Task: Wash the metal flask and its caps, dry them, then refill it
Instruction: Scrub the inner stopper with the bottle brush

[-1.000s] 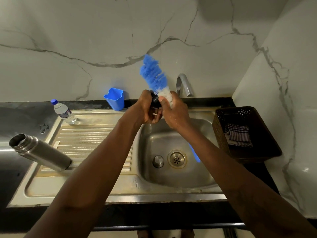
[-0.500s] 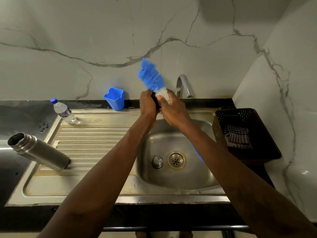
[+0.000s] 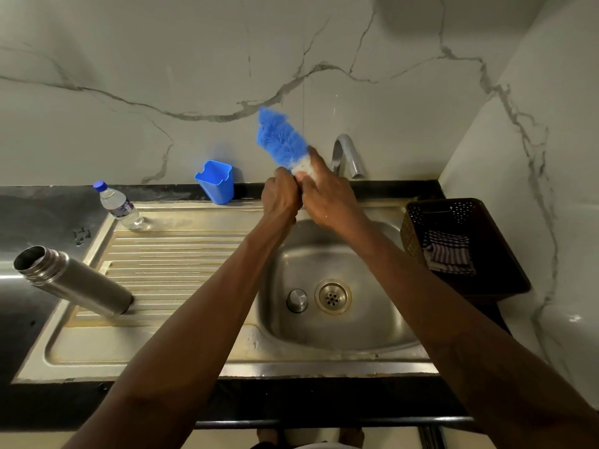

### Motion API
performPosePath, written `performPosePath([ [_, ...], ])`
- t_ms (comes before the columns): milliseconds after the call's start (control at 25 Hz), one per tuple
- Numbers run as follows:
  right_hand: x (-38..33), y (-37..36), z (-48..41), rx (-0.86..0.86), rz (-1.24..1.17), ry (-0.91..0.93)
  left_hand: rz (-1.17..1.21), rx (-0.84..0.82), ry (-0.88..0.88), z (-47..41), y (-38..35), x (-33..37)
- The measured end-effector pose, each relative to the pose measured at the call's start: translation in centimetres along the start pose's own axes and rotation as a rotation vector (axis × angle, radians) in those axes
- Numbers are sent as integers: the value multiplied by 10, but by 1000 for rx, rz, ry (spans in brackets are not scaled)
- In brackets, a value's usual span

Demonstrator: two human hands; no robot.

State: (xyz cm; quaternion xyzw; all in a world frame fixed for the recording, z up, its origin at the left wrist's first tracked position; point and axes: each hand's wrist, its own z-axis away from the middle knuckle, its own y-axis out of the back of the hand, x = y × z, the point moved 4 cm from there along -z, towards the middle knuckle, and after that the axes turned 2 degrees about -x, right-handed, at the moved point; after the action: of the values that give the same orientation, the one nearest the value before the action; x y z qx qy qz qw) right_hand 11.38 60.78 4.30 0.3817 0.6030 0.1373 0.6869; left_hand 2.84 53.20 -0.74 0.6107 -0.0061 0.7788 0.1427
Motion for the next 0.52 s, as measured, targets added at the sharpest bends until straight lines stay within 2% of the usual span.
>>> performPosePath([
  [80, 5, -10, 11, -16, -11, 62, 375, -51, 134, -2, 1, 6],
  [160, 14, -18, 27, -10, -27, 94, 559, -112, 231, 0, 2, 7],
  [320, 11, -9, 4, 43, 26, 26, 491, -151, 300, 11, -6, -1],
  [520, 2, -12, -4, 45, 6, 111, 569, -190, 374, 5, -1, 11],
])
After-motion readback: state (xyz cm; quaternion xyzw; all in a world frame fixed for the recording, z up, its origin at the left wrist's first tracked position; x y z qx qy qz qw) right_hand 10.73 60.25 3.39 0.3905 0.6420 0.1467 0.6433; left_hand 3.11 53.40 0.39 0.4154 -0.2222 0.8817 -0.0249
